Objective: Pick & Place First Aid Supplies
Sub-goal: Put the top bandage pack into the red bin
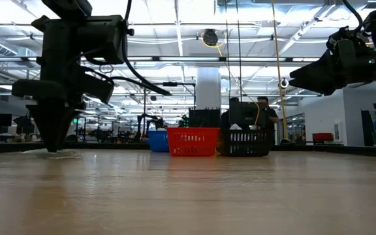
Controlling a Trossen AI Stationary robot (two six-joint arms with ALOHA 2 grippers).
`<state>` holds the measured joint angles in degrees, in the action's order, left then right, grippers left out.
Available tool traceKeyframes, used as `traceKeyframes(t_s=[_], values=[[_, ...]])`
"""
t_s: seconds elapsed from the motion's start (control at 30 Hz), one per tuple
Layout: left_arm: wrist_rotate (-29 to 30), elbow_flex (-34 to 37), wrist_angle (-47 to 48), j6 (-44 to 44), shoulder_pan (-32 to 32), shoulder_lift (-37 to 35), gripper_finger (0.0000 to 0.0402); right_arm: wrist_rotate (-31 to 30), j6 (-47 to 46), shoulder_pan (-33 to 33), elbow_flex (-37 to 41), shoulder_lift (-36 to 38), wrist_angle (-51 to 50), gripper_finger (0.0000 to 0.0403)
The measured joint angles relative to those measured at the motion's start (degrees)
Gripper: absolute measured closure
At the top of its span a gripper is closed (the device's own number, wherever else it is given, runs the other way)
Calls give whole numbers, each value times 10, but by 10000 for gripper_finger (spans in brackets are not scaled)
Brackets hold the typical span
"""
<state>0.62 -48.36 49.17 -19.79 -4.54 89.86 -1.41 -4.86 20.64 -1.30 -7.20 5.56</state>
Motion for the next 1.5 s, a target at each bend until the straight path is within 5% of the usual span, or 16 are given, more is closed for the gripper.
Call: traceKeyframes(t_s=[0.27,0.93,1.17,1.5], values=[[-1,0,-3,3,2,0,393,0,0,0,0,0,0,140],[-20,-42,77,30,46,-39,399,0,0,0,0,0,0,140],[-53,-42,76,24,48,-36,357,0,0,0,0,0,0,140],[-76,-40,75,54,49,-37,207,0,0,0,0,0,0,140]])
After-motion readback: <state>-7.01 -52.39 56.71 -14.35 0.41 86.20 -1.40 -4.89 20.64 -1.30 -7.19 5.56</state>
